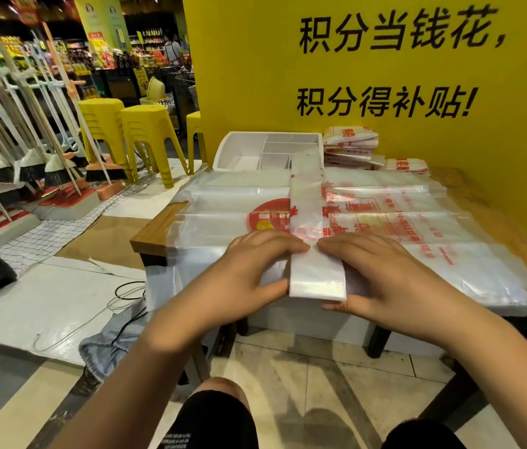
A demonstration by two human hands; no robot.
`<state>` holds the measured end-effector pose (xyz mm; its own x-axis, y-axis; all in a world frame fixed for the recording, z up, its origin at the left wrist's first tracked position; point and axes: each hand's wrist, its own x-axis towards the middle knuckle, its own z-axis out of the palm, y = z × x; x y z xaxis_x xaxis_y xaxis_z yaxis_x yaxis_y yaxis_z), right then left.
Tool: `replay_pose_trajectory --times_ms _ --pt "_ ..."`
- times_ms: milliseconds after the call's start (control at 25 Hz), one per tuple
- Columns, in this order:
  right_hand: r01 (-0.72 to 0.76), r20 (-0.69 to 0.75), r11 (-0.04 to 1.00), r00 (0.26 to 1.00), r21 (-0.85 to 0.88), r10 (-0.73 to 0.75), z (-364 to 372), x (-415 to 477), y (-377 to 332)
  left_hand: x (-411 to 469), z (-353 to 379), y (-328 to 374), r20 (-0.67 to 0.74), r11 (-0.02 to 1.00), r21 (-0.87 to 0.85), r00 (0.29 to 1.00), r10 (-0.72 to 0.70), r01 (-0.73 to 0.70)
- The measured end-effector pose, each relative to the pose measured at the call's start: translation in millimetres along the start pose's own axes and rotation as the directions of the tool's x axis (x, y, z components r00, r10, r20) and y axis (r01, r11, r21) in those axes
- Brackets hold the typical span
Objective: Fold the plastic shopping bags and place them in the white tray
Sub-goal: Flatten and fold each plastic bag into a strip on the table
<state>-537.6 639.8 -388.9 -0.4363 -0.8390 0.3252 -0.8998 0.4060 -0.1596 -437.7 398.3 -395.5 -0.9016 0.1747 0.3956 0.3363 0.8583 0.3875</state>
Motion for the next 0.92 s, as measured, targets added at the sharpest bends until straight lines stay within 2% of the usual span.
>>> replay_pose_trajectory --times_ms 160,400,600,800,920 --pt "-0.006 -0.115 0.994 0.993 0.106 0.018 -5 -7 -2 -2 -5 12 -0.044 0.997 -0.081 0.999 0.011 -0.015" --pt "-0.027 -0.175 0.965 0.982 0.259 0.075 2 -14 -11 0 6 4 -0.017 0.993 0.122 1.000 -0.006 0.008" --pt "-0.050 -0.168 0.973 0.982 0.225 0.089 4 -12 -11 -1 7 9 0.011 0.987 0.159 1.000 -0.007 0.005" --pt "-0.099 -0.186 0.961 0.971 0.259 0.151 -2 -8 -14 -3 4 16 -0.080 0.998 0.010 0.995 -0.055 0.056" --pt "-0.129 -0.167 0.956 0.970 0.265 0.178 -3 -1 -14 -2 6 14 -0.140 0.997 -0.010 0.987 -0.076 0.076"
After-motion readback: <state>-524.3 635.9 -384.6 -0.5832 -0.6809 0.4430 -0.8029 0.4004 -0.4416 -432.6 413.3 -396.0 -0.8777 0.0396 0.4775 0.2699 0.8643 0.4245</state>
